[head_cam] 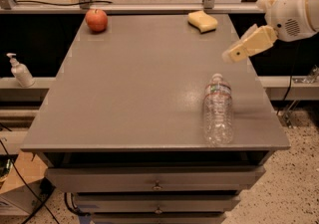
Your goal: Move sponge near apple
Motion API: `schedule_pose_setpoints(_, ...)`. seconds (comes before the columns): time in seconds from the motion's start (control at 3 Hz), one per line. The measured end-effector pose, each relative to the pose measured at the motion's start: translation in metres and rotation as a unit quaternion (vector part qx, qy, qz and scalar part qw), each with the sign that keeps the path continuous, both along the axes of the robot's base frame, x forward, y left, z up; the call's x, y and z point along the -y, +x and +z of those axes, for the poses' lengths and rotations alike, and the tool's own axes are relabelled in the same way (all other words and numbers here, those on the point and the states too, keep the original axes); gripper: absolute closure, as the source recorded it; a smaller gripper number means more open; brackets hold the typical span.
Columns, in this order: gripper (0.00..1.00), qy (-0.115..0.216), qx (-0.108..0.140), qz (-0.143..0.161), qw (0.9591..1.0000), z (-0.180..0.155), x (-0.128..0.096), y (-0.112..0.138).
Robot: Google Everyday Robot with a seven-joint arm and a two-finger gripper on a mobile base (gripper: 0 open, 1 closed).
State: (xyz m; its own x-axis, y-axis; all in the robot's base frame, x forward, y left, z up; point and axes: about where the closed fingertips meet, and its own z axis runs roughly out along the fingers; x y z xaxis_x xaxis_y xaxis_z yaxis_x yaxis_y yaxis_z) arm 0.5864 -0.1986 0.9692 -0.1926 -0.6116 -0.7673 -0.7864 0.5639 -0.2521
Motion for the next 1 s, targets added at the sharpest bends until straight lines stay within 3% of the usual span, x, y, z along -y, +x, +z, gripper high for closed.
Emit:
schedule_pose_setpoints(0.67,0.0,0.07,0.009,-0.028,0.9971,-0.031,-0.005,0.081)
schedule_pose_setpoints(1.0,0.0,0.072,0.008,-0.029,0.9969,-0.035,-0.005,0.084)
